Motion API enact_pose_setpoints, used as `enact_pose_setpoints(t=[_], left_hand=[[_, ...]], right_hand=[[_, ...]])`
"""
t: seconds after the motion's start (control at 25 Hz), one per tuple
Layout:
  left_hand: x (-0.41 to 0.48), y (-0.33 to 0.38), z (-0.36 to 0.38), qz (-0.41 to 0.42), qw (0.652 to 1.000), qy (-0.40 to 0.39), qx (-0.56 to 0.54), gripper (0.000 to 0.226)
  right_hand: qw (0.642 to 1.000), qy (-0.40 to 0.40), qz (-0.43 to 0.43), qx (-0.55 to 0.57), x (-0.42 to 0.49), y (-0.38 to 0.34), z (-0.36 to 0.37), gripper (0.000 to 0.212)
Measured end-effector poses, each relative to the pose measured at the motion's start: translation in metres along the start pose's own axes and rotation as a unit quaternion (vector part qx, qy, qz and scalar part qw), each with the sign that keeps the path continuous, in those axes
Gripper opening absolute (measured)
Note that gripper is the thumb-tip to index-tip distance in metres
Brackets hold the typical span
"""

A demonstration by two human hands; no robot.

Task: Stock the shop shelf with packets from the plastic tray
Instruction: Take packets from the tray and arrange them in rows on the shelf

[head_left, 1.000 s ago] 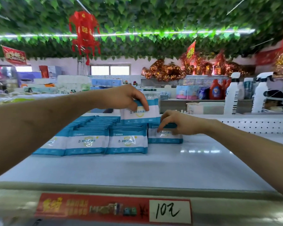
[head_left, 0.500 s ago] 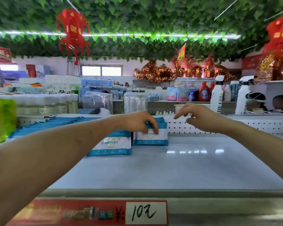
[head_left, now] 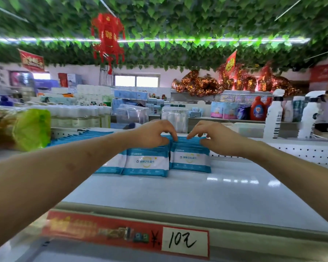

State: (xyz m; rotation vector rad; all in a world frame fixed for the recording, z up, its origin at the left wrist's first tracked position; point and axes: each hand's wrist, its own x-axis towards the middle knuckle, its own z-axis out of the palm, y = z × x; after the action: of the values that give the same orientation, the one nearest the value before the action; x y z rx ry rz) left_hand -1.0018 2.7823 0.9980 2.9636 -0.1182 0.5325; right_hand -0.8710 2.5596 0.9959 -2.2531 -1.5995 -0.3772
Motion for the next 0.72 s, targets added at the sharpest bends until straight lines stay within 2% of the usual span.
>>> enact_pose_setpoints(t=[0.12,0.24,0.44,0.6,0.72], left_hand=[[-0.058,-0.022,-0.034,-0.066,0.995,0.051,0.046,0.027],[-0.145,-0.048,-0.067,-0.173,0.975,0.079,0.112,0.030],[-0.327,-0.088,-0.107,-0.357,0.916,0.066,0.171,0.042],[-0.477,-0.070,-0.113,-0.485,0.850,0.053,0.201,0.046],[-0.562,-0.043,-0.083,-0.566,0.804,0.045,0.178,0.042]], right_hand=[[0.996,-0.015,-0.082,0.009,0.039,-0.053,0.020,0.036],[0.983,-0.021,-0.179,0.033,0.082,-0.130,0.052,0.033],[0.938,-0.037,-0.332,0.096,0.129,-0.286,0.117,0.029],[0.884,-0.064,-0.449,0.113,0.121,-0.415,0.175,0.033],[0.842,-0.082,-0.526,0.082,0.093,-0.487,0.236,0.036]])
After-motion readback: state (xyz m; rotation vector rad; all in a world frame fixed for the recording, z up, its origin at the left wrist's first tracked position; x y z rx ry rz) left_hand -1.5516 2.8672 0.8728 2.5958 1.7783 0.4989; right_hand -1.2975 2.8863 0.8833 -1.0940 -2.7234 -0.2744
